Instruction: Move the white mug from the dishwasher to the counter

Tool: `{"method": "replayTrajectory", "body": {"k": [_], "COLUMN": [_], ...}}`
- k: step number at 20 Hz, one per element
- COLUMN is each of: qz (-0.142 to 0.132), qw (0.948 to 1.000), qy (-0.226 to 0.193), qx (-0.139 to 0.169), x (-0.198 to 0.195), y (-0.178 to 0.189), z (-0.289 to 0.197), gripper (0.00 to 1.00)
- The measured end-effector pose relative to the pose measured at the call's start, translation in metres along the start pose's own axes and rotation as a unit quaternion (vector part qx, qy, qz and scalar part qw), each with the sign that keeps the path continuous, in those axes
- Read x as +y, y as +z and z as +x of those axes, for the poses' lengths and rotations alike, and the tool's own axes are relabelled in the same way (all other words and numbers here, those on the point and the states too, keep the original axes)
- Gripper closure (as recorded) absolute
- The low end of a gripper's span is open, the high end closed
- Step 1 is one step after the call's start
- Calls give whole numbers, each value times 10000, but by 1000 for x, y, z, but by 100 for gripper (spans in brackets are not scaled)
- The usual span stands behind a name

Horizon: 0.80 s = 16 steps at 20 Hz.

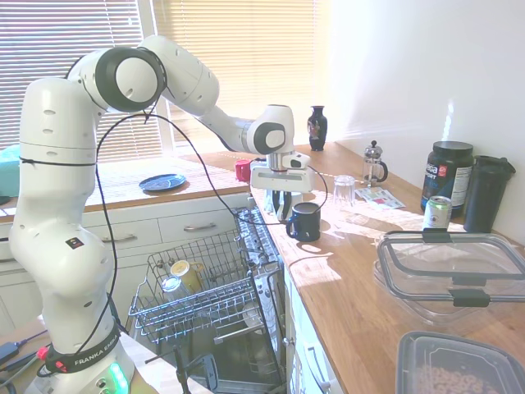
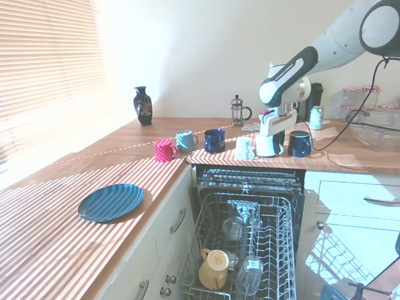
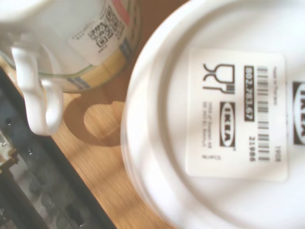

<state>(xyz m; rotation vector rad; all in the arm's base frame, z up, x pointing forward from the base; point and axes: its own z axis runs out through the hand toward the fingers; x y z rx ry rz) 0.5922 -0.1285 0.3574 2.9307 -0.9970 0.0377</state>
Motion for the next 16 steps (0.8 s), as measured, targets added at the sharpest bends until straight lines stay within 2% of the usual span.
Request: {"method": "replayTrajectory", "body": {"k": [6,9,13,16], "qz": [19,93,208,280], "qw": [10000,9998,9994,9992], "qy": [88,126,189,209], "qx": [35,133,201,198], "x": [1,4,19,28], "y": [-4,-21,-40,-31], "z": [1,-3,-33,-71], "gripper": [0,0,0,0]}}
